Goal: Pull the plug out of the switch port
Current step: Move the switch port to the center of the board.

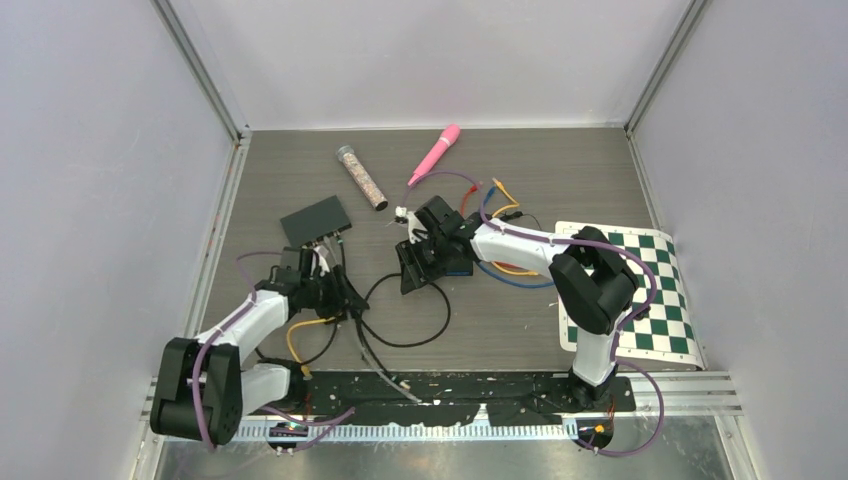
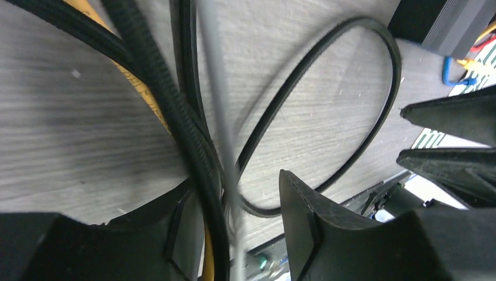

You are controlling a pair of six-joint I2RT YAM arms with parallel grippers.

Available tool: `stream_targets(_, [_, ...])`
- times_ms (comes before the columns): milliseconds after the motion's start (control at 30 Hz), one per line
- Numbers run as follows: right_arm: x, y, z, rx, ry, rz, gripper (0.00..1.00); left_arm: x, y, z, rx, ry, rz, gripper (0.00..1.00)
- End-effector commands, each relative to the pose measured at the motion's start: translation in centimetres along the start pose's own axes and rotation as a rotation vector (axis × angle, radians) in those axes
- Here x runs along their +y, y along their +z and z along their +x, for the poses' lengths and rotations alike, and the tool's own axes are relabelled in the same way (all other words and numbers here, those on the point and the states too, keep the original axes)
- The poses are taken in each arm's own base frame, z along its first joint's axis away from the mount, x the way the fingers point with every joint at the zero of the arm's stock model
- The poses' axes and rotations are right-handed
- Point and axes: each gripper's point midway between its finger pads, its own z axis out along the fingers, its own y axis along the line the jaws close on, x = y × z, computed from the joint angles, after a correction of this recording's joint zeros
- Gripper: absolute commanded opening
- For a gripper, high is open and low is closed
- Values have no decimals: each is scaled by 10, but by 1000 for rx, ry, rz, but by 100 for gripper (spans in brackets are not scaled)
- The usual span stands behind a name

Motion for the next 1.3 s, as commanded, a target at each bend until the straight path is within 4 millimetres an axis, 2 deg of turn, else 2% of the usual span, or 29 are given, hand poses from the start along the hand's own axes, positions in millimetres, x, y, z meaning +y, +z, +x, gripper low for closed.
stream_targets(0, [15, -14, -15, -63, -36, -36, 49, 7, 3, 34, 70, -63, -38, 48])
stream_targets(100, [14, -14, -14, -62, -35, -34, 48, 0, 1, 43, 71, -58, -24, 49])
stream_targets(167, [15, -13, -15, -63, -37, -34, 48, 0, -3, 45, 66, -56, -30, 54])
stream_targets(300, [17, -14, -22, -77, -40, -35, 48, 13, -25, 31, -24, -15, -165, 77])
stream_targets(333, [18, -15, -26, -84, -43, -36, 48, 14, -34, 24, -55, -2, -199, 94])
stream_targets(367, [19, -15, -28, -88, -44, -36, 48, 15, -42, 20, -80, 8, -230, 99])
stream_targets(533, [27, -18, -47, -115, -55, -45, 49, 17, -90, -17, -260, 80, -386, 100])
stream_targets(633, [32, -22, -62, -141, -57, -48, 52, 8, -115, -42, -371, 115, -423, 100])
stream_targets(700, [34, -24, -74, -168, -48, -46, 54, -3, -125, -59, -430, 123, -399, 100])
stream_targets(800, [33, -24, -92, -206, -17, -28, 55, -22, -133, -83, -471, 133, -341, 100])
stream_targets(933, [35, -24, -116, -244, -2, -41, 56, -33, -133, -109, -446, 109, -256, 100])
stream_targets(1033, [39, -22, -139, -267, -12, -61, 58, -19, -132, -134, -473, 62, -261, 100])
stream_targets(1067, [34, -12, -138, -241, -8, -60, 58, -16, -130, -142, -478, 44, -247, 100])
stream_targets(1100, [42, -16, -154, -269, -26, -71, 59, -13, -128, -150, -475, 18, -229, 100])
stream_targets(1133, [34, -1, -148, -218, -13, -61, 60, -11, -125, -157, -473, -10, -212, 100])
stream_targets(1167, [43, -7, -165, -245, -32, -79, 60, -9, -122, -165, -476, -31, -191, 99])
stream_targets(1267, [36, 15, -183, -240, -28, -62, 60, -4, -113, -190, -492, -64, -176, 100])
